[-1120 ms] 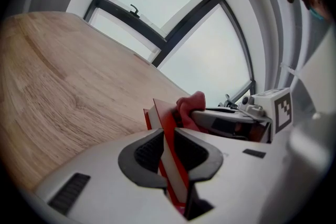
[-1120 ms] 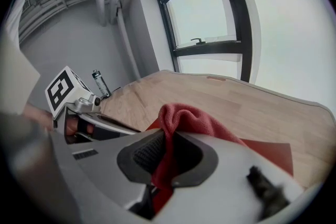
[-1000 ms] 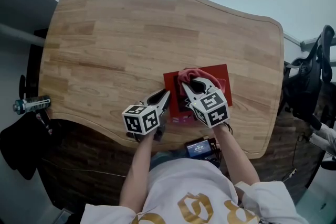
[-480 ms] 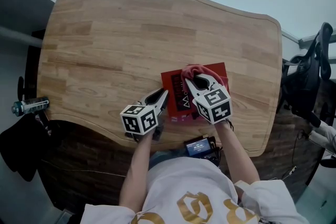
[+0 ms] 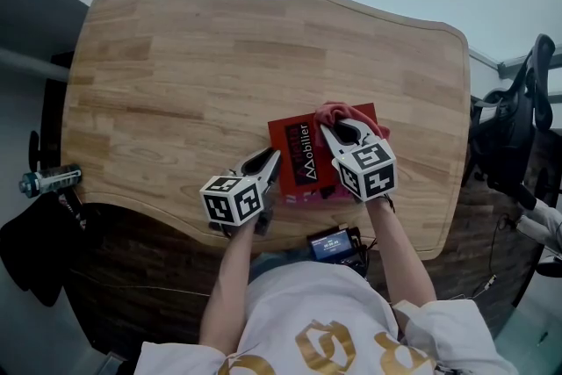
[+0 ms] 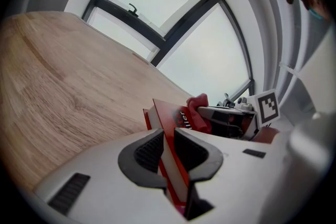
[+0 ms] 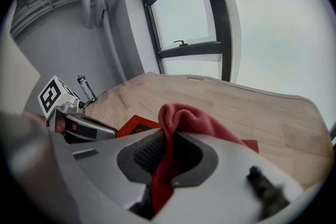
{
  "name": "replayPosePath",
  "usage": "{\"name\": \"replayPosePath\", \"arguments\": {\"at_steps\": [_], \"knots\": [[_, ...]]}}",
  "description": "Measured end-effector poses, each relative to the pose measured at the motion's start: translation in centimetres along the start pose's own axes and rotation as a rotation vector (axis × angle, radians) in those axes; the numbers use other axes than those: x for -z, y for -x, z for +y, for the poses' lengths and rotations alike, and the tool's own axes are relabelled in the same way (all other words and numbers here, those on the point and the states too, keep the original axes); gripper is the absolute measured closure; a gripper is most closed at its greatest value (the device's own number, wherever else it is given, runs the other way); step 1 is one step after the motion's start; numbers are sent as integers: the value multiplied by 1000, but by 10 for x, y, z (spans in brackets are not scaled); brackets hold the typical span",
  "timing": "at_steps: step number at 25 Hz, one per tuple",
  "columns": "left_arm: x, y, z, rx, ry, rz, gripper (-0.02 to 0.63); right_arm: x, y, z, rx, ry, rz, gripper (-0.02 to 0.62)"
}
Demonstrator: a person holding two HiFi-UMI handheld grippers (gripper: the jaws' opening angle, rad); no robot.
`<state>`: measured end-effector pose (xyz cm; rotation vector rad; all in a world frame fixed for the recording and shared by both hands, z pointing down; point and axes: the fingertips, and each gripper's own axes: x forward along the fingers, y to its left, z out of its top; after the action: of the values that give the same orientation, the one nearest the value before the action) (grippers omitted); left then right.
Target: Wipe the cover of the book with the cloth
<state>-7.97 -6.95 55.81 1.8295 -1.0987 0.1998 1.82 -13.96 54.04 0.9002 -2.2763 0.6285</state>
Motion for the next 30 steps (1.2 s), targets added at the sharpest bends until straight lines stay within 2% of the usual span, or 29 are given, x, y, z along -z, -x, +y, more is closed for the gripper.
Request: {"name": "replayPosePath", "arguments": {"at_steps": [14,30], "knots": [[1,0,0,-5,-6,1,535,5,13,-32,64,-38,-14,540],[0,0,1,1,9,-4,535,8,20,-49,105,-53,-17,540]]}}
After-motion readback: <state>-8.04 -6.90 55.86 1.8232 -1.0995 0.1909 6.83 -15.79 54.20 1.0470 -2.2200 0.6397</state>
